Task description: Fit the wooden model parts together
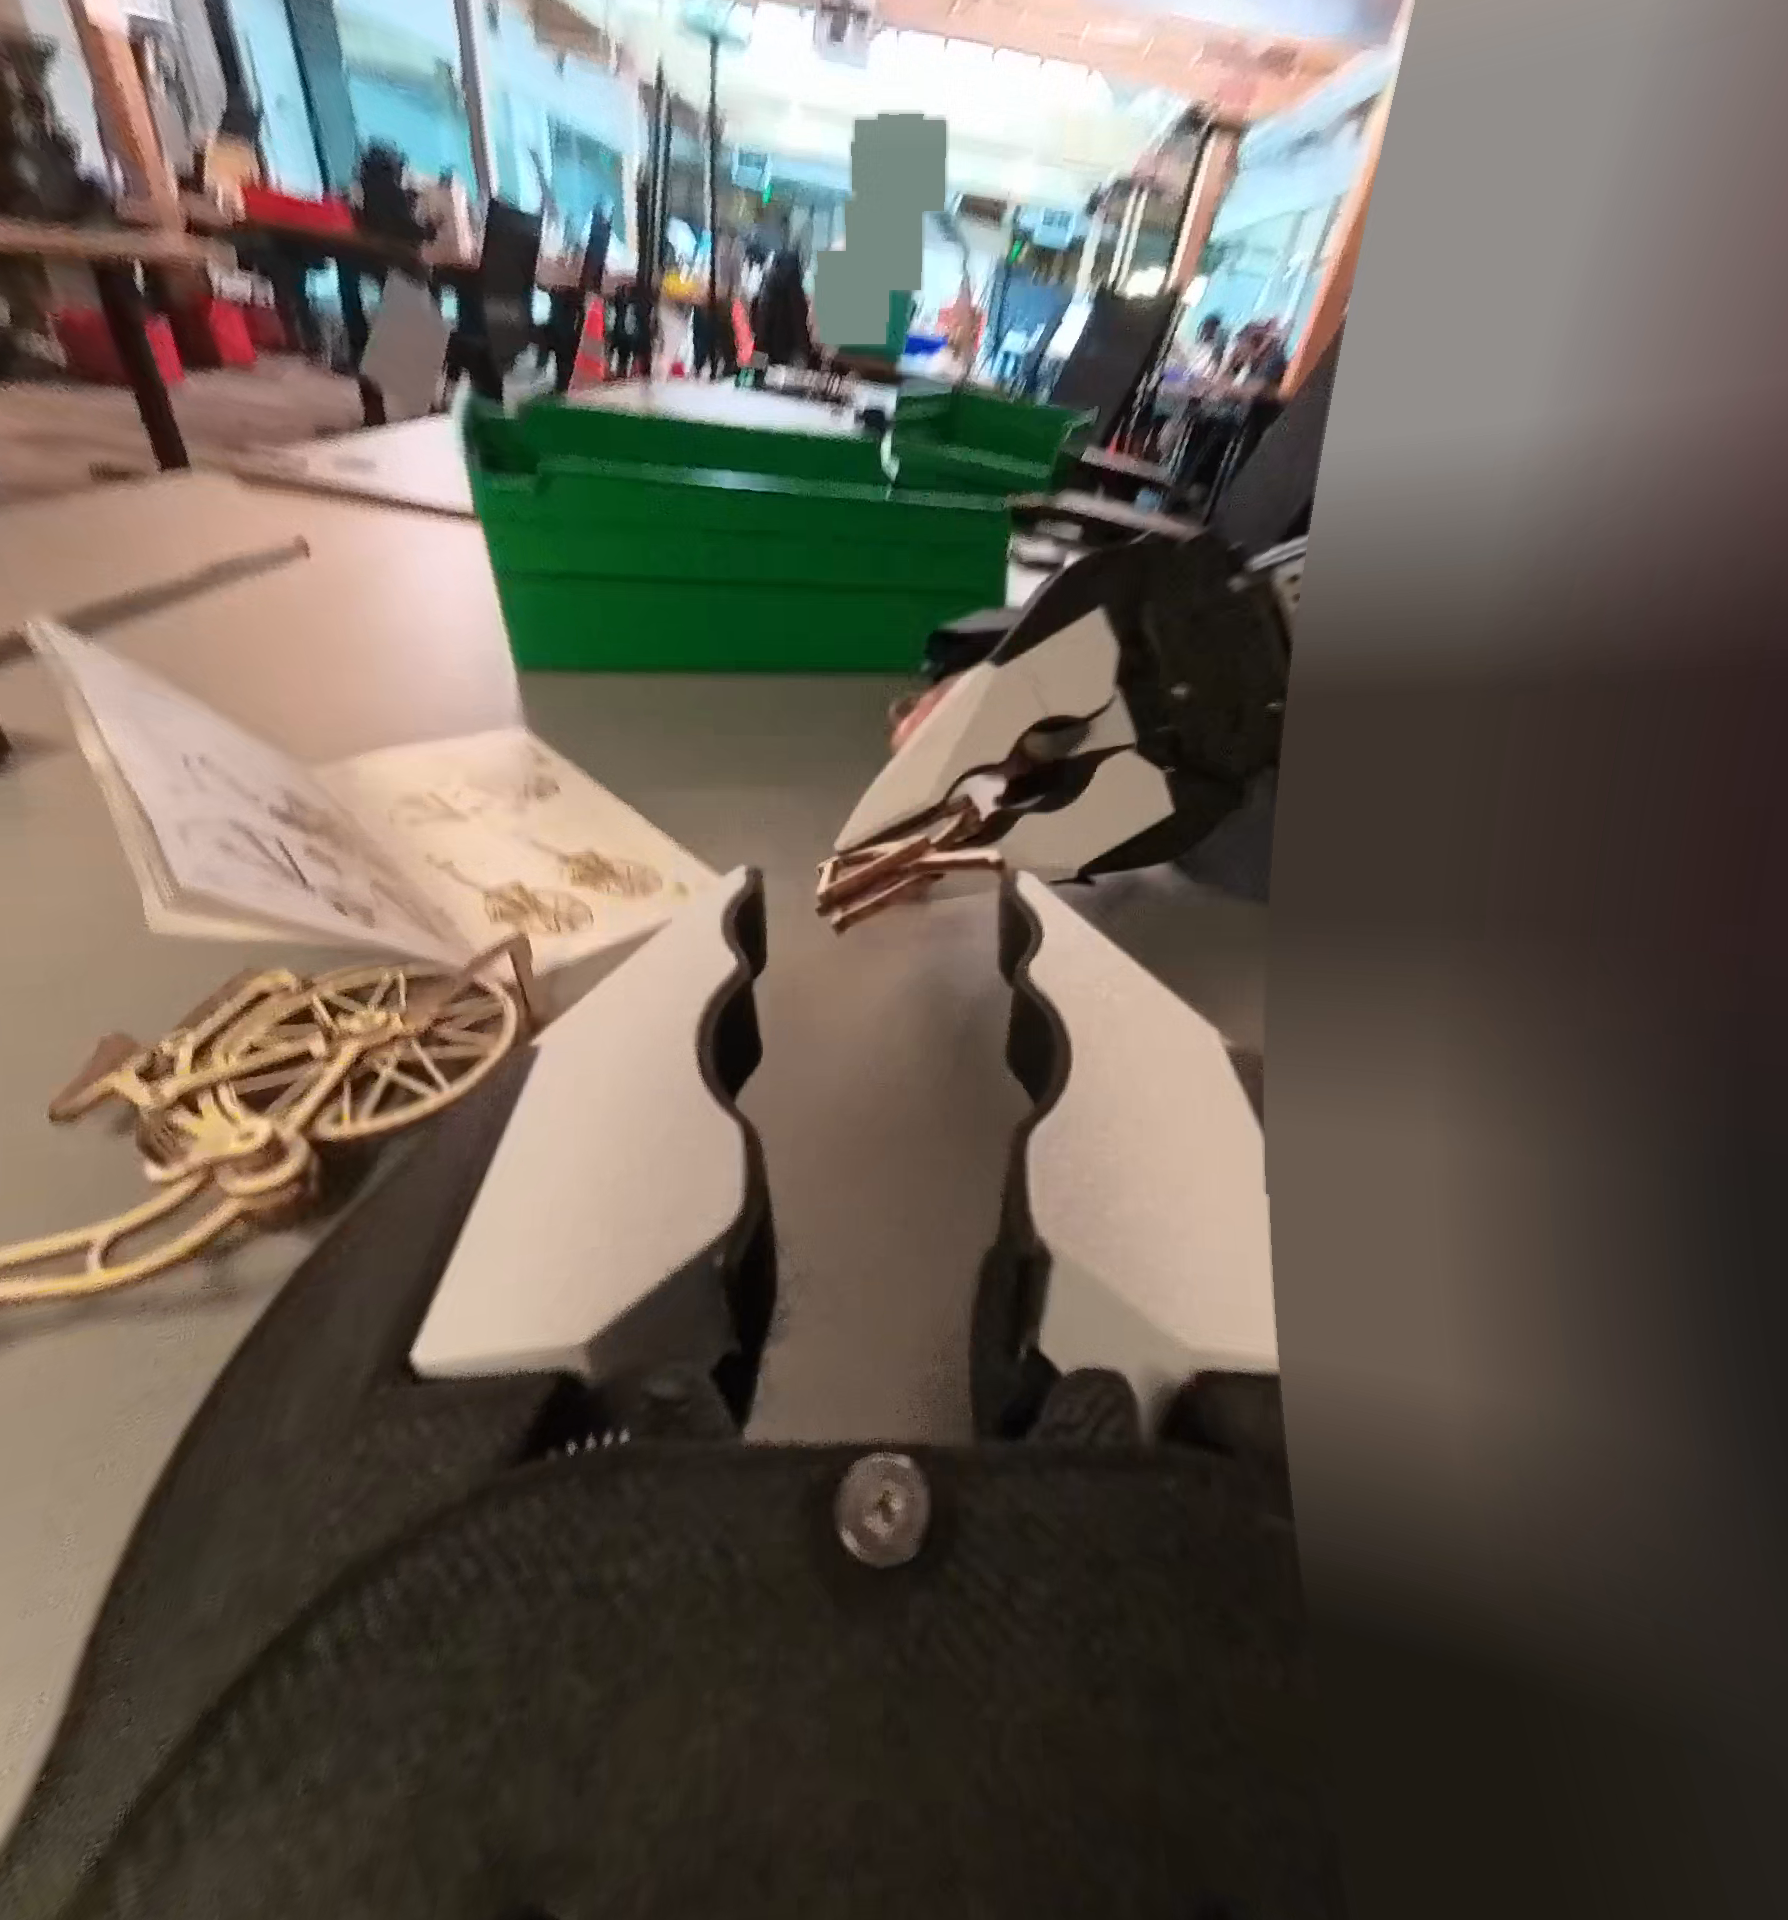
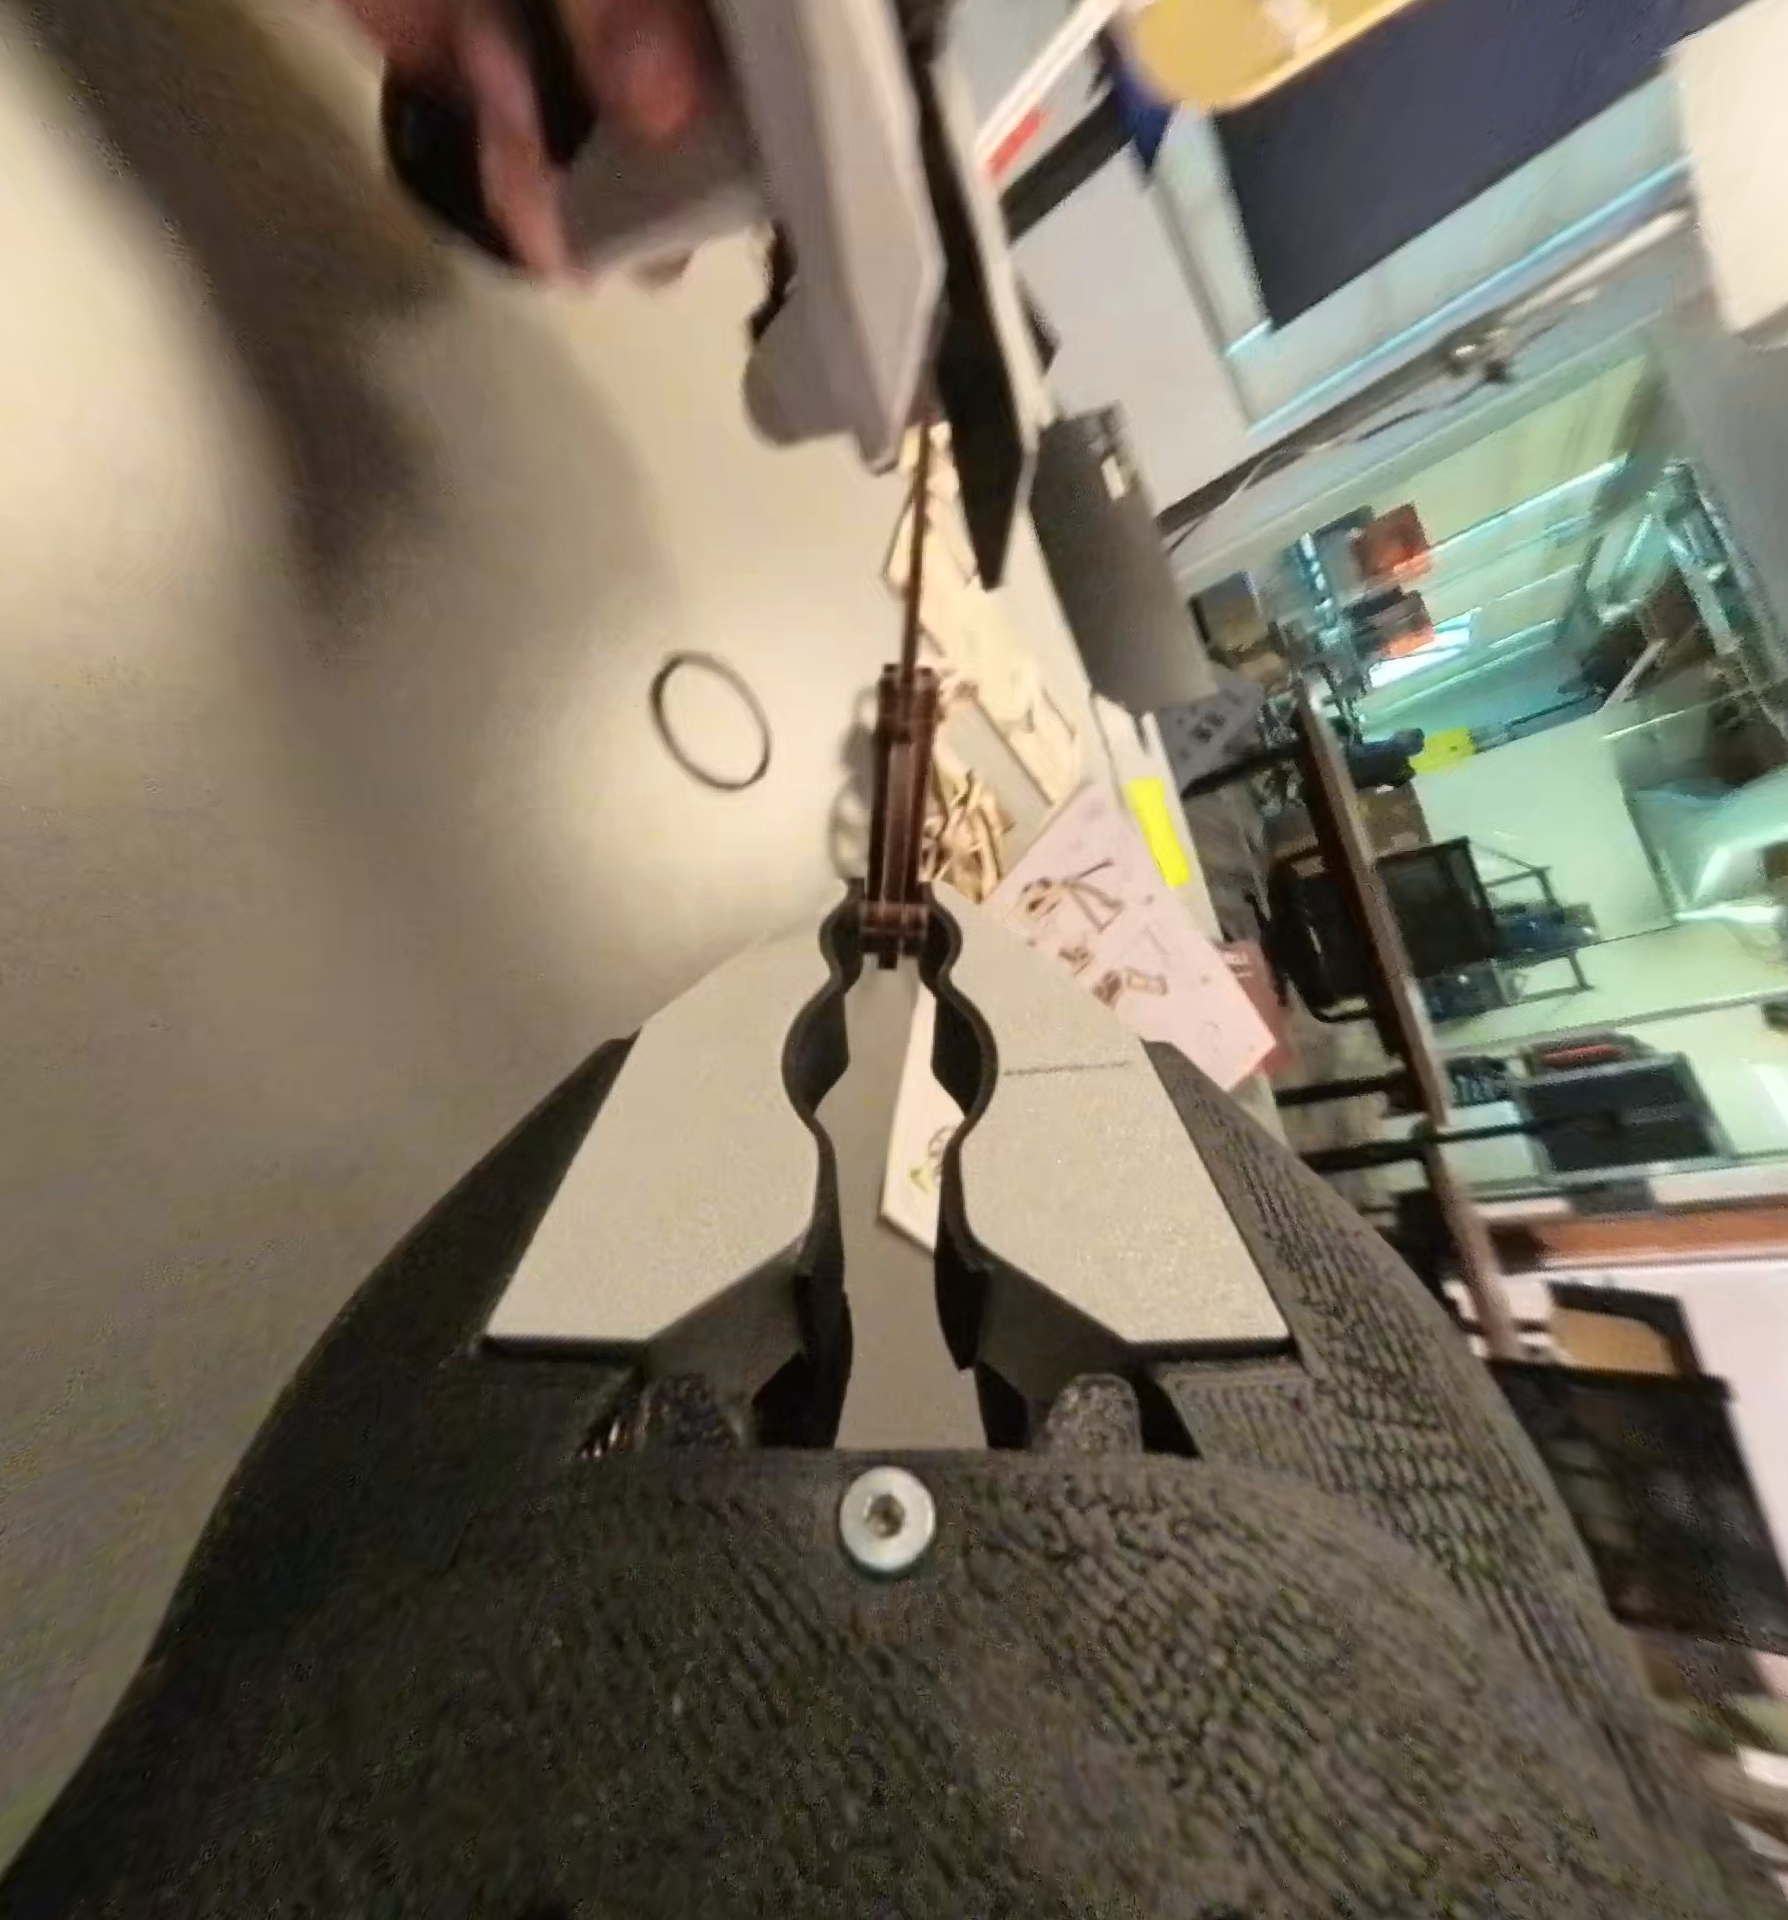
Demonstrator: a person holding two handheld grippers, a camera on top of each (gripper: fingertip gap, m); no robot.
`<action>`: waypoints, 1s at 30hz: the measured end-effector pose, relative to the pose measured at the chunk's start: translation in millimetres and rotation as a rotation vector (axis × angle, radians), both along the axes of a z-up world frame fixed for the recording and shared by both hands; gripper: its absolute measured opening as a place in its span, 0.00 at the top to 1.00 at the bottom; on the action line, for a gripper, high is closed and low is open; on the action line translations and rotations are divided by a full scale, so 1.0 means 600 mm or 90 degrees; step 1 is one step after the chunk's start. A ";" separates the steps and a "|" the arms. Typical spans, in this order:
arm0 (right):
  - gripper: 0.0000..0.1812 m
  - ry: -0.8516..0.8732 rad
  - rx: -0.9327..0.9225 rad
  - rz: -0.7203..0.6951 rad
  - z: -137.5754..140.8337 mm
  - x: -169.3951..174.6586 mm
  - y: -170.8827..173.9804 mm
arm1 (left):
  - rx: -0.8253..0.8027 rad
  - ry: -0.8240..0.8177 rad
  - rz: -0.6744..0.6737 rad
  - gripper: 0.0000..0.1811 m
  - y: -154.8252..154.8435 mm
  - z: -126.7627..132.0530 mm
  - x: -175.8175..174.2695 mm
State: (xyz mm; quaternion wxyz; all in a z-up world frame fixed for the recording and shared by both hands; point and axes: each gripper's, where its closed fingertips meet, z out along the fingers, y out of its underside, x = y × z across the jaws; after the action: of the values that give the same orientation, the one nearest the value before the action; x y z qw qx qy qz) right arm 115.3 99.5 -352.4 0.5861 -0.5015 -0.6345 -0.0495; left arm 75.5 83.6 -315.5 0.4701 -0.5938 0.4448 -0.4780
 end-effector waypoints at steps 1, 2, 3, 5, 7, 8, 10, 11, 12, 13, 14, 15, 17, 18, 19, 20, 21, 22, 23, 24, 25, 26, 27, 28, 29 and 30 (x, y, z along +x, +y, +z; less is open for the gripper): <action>0.96 -0.034 -0.001 -0.002 -0.018 0.000 -0.003 | -0.007 0.032 0.005 0.75 -0.003 -0.015 0.004; 0.96 -0.060 -0.011 0.001 -0.035 0.001 -0.007 | -0.010 0.064 0.003 0.76 -0.009 -0.028 0.009; 0.96 -0.088 -0.015 -0.004 -0.049 0.004 -0.007 | -0.005 0.102 -0.004 0.76 -0.015 -0.042 0.014; 0.96 -0.158 0.006 -0.020 -0.071 0.015 -0.003 | 0.015 0.201 -0.007 0.73 -0.019 -0.076 0.022; 0.96 -0.204 0.037 -0.013 -0.082 0.016 -0.003 | 0.030 0.249 -0.047 0.75 -0.035 -0.096 0.033; 0.96 -0.218 0.059 -0.017 -0.082 0.016 -0.001 | 0.039 0.258 -0.055 0.75 -0.040 -0.102 0.038; 0.96 -0.251 0.091 -0.018 -0.084 0.016 0.001 | 0.042 0.277 -0.070 0.75 -0.049 -0.113 0.047; 0.96 -0.254 0.094 -0.025 -0.083 0.015 0.001 | 0.049 0.293 -0.068 0.75 -0.050 -0.120 0.049; 0.95 -0.249 0.090 -0.026 -0.083 0.012 -0.001 | 0.065 0.316 -0.057 0.75 -0.048 -0.129 0.052; 0.94 -0.240 0.076 -0.020 -0.081 0.009 -0.007 | 0.084 0.348 -0.045 0.77 -0.044 -0.140 0.052; 0.92 -0.228 0.054 -0.013 -0.079 0.006 -0.015 | 0.101 0.381 -0.032 0.85 -0.040 -0.151 0.051; 0.89 -0.208 0.027 -0.008 -0.075 0.003 -0.022 | 0.120 0.405 -0.019 0.87 -0.035 -0.158 0.050; 0.80 -0.162 -0.046 -0.006 -0.067 0.004 -0.037 | 0.137 0.407 -0.024 0.88 -0.040 -0.156 0.052; 0.76 -0.133 -0.096 -0.001 -0.065 0.007 -0.047 | 0.135 0.408 -0.021 0.86 -0.040 -0.156 0.051; 0.72 -0.095 -0.155 0.012 -0.062 0.008 -0.059 | 0.129 0.408 -0.026 0.84 -0.043 -0.156 0.049; 0.72 -0.046 -0.216 0.025 -0.057 0.011 -0.070 | 0.122 0.408 -0.028 0.82 -0.044 -0.155 0.046; 0.74 0.012 -0.272 0.035 -0.048 0.016 -0.076 | 0.117 0.405 -0.027 0.80 -0.044 -0.152 0.043; 0.79 0.075 -0.313 0.041 -0.036 0.022 -0.074 | 0.115 0.392 -0.030 0.80 -0.044 -0.145 0.040; 0.88 0.132 -0.334 0.045 -0.023 0.031 -0.065 | 0.119 0.365 -0.024 0.82 -0.040 -0.133 0.040; 0.97 0.183 -0.332 0.042 -0.009 0.042 -0.048 | 0.121 0.336 -0.008 0.87 -0.030 -0.118 0.041; 1.00 0.217 -0.329 0.041 -0.001 0.051 -0.030 | 0.118 0.318 -0.002 0.92 -0.021 -0.106 0.043; 1.00 0.227 -0.349 0.042 -0.002 0.057 -0.016 | 0.115 0.314 0.004 0.96 -0.008 -0.100 0.044; 1.00 0.223 -0.390 0.049 -0.008 0.057 -0.006 | 0.114 0.318 0.006 1.00 0.005 -0.097 0.047; 1.00 0.220 -0.430 0.072 -0.011 0.052 -0.001 | 0.100 0.321 -0.025 1.00 0.007 -0.098 0.053; 1.00 0.215 -0.455 0.091 -0.013 0.046 0.007 | 0.068 0.322 -0.054 1.00 0.009 -0.100 0.062; 1.00 0.199 -0.469 0.106 -0.018 0.042 0.016 | 0.042 0.318 -0.068 1.00 0.017 -0.101 0.070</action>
State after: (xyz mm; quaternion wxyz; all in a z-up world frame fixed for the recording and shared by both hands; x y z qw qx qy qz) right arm 140.7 108.9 -363.2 0.4587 -0.6263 -0.5513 0.3057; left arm 117.4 93.7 -375.8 0.3388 -0.6534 0.5933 -0.3260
